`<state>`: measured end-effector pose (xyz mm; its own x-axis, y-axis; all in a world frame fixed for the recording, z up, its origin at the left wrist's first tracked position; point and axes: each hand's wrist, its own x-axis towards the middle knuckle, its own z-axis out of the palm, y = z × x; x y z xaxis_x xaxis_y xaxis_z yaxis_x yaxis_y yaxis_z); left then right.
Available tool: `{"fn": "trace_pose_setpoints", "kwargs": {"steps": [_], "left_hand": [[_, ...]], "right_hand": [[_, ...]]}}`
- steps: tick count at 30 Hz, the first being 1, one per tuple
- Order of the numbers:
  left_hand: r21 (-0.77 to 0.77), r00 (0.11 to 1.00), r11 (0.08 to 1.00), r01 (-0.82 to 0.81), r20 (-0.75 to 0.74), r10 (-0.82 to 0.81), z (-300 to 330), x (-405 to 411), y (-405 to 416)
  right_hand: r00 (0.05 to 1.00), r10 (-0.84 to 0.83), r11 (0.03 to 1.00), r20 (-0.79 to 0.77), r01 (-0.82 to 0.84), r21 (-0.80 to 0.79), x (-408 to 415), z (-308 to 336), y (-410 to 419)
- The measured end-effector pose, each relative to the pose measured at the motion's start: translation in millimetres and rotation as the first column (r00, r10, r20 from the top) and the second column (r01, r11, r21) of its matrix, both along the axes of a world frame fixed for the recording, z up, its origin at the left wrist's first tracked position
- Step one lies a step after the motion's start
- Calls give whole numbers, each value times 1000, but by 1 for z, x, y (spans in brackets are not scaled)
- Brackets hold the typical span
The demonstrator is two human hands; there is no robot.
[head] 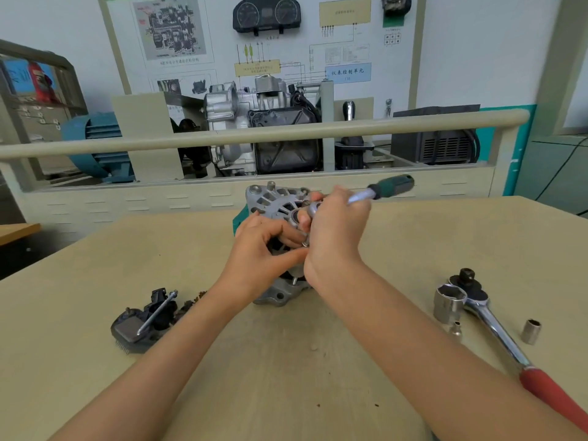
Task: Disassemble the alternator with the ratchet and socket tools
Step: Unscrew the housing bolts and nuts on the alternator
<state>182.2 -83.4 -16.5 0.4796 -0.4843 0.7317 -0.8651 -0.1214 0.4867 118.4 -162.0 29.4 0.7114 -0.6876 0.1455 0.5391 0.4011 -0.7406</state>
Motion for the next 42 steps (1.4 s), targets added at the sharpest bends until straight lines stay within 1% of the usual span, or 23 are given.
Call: {"fn": "trace_pose_setpoints", "kwargs": {"steps": [2, 4, 5, 7, 8, 9, 10, 12, 14, 15, 17, 18, 20, 23, 25, 27, 30, 32, 33, 35, 37, 40, 42], "left_hand": [[25, 1000, 1000, 10, -7, -10, 0, 2, 2], [70, 1000, 997, 13, -19, -12, 0, 5, 5], [76, 999, 997, 16, -43, -13, 1, 4, 6], [66, 996, 998, 23, -89, -17, 2, 3, 7], [61, 995, 998, 26, -93, -20, 3, 2, 8], [61, 996, 998, 26, -88, -21, 3, 1, 7], [60, 997, 998, 23, -77, -18, 4, 1, 7], [46, 998, 999, 27, -50, -25, 3, 3, 5], [38, 999, 999, 15, -30, -14, 1, 3, 3], [32, 1000, 999, 6, -20, -6, 1, 1, 1], [16, 999, 1000, -6, -32, 7, 0, -1, 0], [12, 999, 1000, -9, -44, 9, -1, -1, 0], [29, 999, 999, -27, -45, 29, -1, 0, 1], [75, 998, 997, -21, -64, 26, 2, 1, 6], [93, 998, 996, -1, -65, 7, 3, 1, 7], [73, 998, 997, 4, -57, 1, 2, 1, 7], [38, 999, 999, -4, -40, 6, -1, 1, 3], [19, 999, 1000, -22, -31, 22, -3, 1, 1], [14, 999, 1000, -23, -34, 24, -3, 0, 1], [13, 999, 1000, -19, -46, 19, -1, -2, 2], [51, 999, 998, -28, -40, 30, 0, 0, 3], [106, 996, 993, -46, -67, 53, 1, 1, 6], [95, 997, 995, -18, -73, 25, 1, 2, 8]], "right_hand": [[997, 45, 998, -55, -48, -49, 1, 4, -2], [967, 203, 958, -154, -229, -175, 3, 10, -12], [921, 325, 899, -216, -371, -231, 4, 15, -19], [756, 567, 691, -327, -652, -311, 2, 24, -30], [685, 637, 597, -353, -729, -337, 2, 25, -34], [656, 663, 554, -361, -754, -354, 1, 24, -36], [670, 658, 570, -343, -741, -354, 0, 22, -36], [810, 541, 748, -228, -587, -310, 0, 15, -24], [964, 262, 952, -51, -267, -150, 0, 4, -9], [992, 126, 991, 11, -125, -38, 0, 0, -4], [999, 28, 996, 46, -32, 85, 2, 0, -3], [998, 55, 996, 12, -55, 70, 3, 2, -5], [972, 209, 972, -107, -219, -85, 3, 8, -14], [806, 531, 762, -263, -590, -269, 1, 19, -27], [735, 626, 675, -261, -678, -291, -1, 19, -30], [791, 580, 747, -198, -612, -259, -2, 15, -27], [980, 197, 969, -27, -199, -149, -3, 0, -7], [999, -21, 1000, 36, 21, -3, -5, -5, 4], [998, -51, 998, 42, 49, 40, -4, -7, 4], [1000, 12, 1000, -7, -12, 12, -3, -2, -1], [976, 180, 972, -120, -195, -128, -1, 6, -14], [821, 511, 780, -256, -568, -263, -1, 18, -30], [759, 605, 711, -240, -651, -267, -2, 18, -33]]}}
